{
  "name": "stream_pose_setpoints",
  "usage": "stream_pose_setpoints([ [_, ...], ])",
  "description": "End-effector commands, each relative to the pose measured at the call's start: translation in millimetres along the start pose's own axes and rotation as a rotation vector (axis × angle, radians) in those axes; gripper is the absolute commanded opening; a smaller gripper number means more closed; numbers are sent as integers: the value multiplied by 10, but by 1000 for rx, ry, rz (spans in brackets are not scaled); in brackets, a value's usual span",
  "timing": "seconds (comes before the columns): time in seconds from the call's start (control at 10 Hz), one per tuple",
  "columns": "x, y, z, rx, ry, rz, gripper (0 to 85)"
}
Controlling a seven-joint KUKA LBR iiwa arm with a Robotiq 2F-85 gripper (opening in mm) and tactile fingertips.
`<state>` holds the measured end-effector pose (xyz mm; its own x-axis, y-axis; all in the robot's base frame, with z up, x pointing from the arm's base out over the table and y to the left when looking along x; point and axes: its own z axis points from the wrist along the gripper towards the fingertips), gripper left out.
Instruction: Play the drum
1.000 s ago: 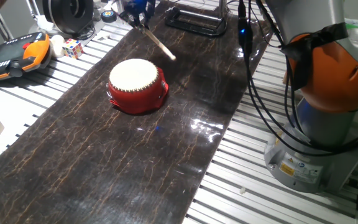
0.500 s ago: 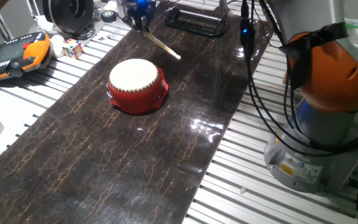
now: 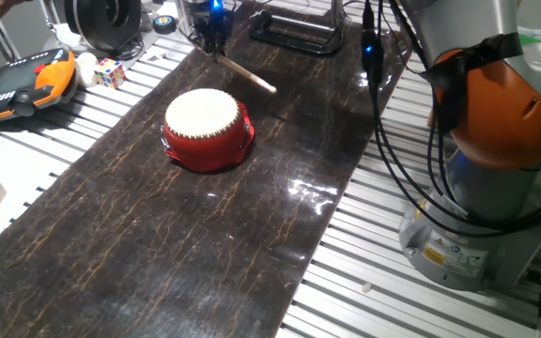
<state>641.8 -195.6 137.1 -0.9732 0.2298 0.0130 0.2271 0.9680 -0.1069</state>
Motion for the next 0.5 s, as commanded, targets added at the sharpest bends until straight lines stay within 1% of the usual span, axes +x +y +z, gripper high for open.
stream_pose_setpoints([
  [0.0, -7, 1, 23, -2, -1, -3, 203],
  [0.1, -19, 6, 60, -5, -3, -6, 203],
  [0.2, -40, 18, 125, -16, 0, -9, 203],
  [0.4, -48, 40, 273, -25, -8, -17, 203],
])
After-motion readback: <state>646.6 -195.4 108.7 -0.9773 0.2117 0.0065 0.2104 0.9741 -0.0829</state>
